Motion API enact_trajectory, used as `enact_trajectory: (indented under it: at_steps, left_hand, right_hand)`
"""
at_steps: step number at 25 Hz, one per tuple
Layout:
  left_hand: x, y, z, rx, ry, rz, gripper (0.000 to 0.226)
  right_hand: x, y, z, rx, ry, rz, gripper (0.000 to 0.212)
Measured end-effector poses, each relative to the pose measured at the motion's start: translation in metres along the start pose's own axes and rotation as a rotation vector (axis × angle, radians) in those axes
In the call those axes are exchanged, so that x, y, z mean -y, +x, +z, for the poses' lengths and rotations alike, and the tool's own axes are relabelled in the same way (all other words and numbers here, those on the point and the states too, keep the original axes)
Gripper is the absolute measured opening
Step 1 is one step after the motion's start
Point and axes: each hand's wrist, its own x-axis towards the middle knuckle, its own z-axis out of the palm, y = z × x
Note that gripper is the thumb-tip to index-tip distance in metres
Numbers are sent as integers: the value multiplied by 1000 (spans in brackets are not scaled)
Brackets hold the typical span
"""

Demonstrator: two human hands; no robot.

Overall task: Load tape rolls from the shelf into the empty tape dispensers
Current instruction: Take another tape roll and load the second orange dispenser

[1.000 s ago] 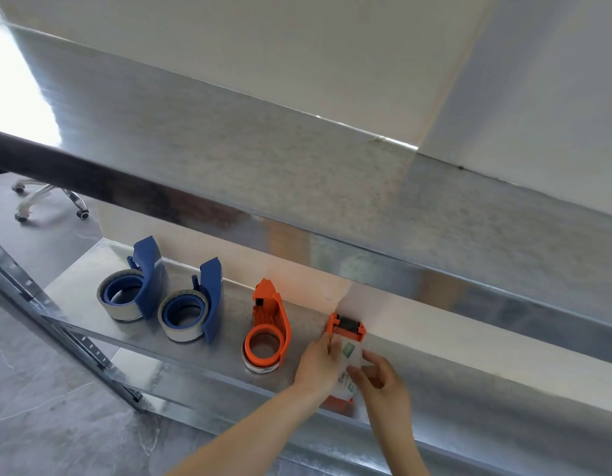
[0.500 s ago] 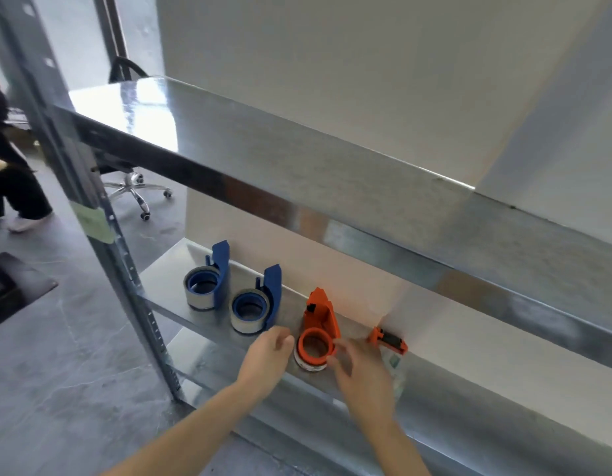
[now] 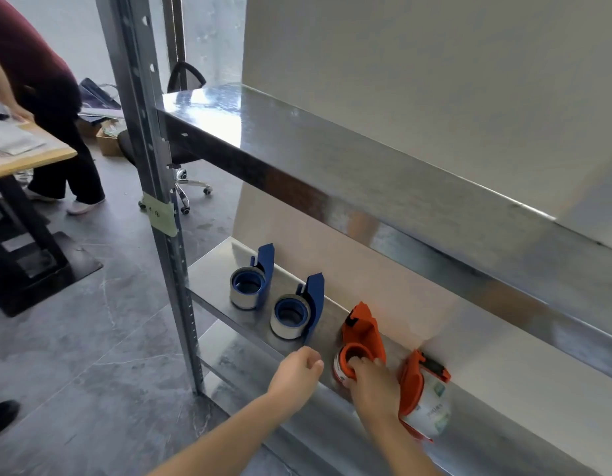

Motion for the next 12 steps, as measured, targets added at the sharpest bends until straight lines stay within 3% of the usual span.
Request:
enact_trajectory:
  at_steps: [3,7,12]
  left_hand:
    - [-7,7,6,16,20,17,34]
    - [-27,14,18,60,-15,79,33]
    - [-37,21,26,-9,-67,92,19]
  right_hand:
    - [-7,-4,-7,-95,348,117,3]
    - [-9,-11,-20,-40,1042,255,14]
    - [-7,-17,-22,-22,1252,314,20]
